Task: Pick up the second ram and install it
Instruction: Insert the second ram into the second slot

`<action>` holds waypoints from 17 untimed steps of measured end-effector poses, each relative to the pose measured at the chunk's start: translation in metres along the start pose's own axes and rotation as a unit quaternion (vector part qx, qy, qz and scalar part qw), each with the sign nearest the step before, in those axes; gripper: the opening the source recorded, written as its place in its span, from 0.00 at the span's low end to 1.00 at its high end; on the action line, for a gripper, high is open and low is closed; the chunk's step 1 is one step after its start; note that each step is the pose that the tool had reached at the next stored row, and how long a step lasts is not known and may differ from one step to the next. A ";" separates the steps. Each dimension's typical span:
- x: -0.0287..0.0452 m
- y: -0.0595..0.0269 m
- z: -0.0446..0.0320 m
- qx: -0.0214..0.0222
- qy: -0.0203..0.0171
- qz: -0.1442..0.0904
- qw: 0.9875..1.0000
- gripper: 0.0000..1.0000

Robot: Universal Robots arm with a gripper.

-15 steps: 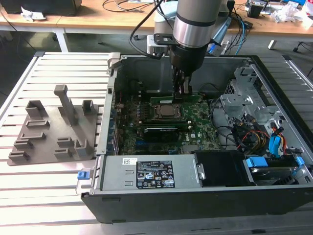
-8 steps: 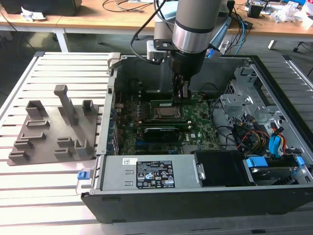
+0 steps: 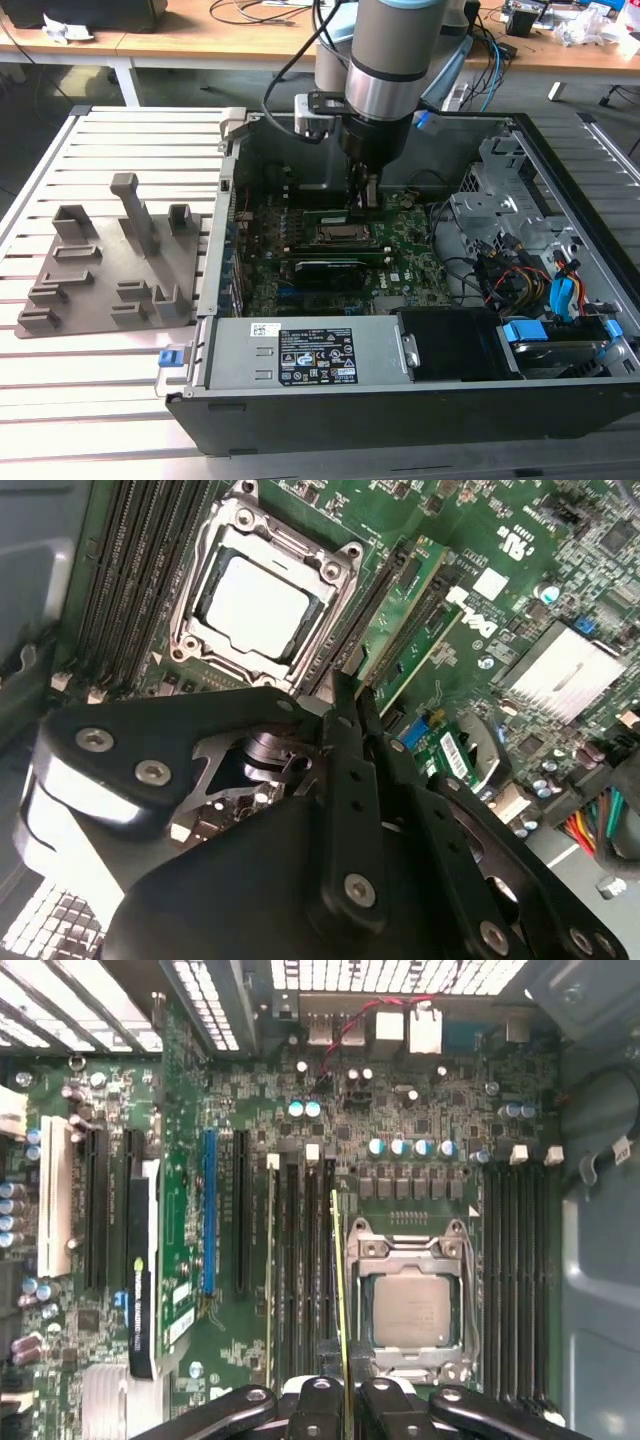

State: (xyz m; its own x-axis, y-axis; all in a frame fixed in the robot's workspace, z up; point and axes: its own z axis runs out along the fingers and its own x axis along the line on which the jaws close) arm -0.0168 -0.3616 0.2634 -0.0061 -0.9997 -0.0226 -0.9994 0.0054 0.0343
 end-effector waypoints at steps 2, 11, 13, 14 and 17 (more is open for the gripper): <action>0.0001 0.0002 0.0063 0.000 -0.001 0.018 1.000 0.14; 0.0113 0.0080 0.0178 0.001 -0.001 0.038 0.999 0.14; 0.0116 0.0096 0.0217 0.001 -0.001 0.035 0.999 0.14; 0.0122 0.0109 0.0231 0.001 -0.001 0.033 0.999 0.14; 0.0144 0.0117 0.0265 0.001 -0.001 0.031 1.000 0.14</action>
State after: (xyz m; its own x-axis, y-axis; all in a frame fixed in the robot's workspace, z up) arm -0.0294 -0.3754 0.2370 -0.0685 -0.9974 -0.0226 -0.9971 0.0677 0.0342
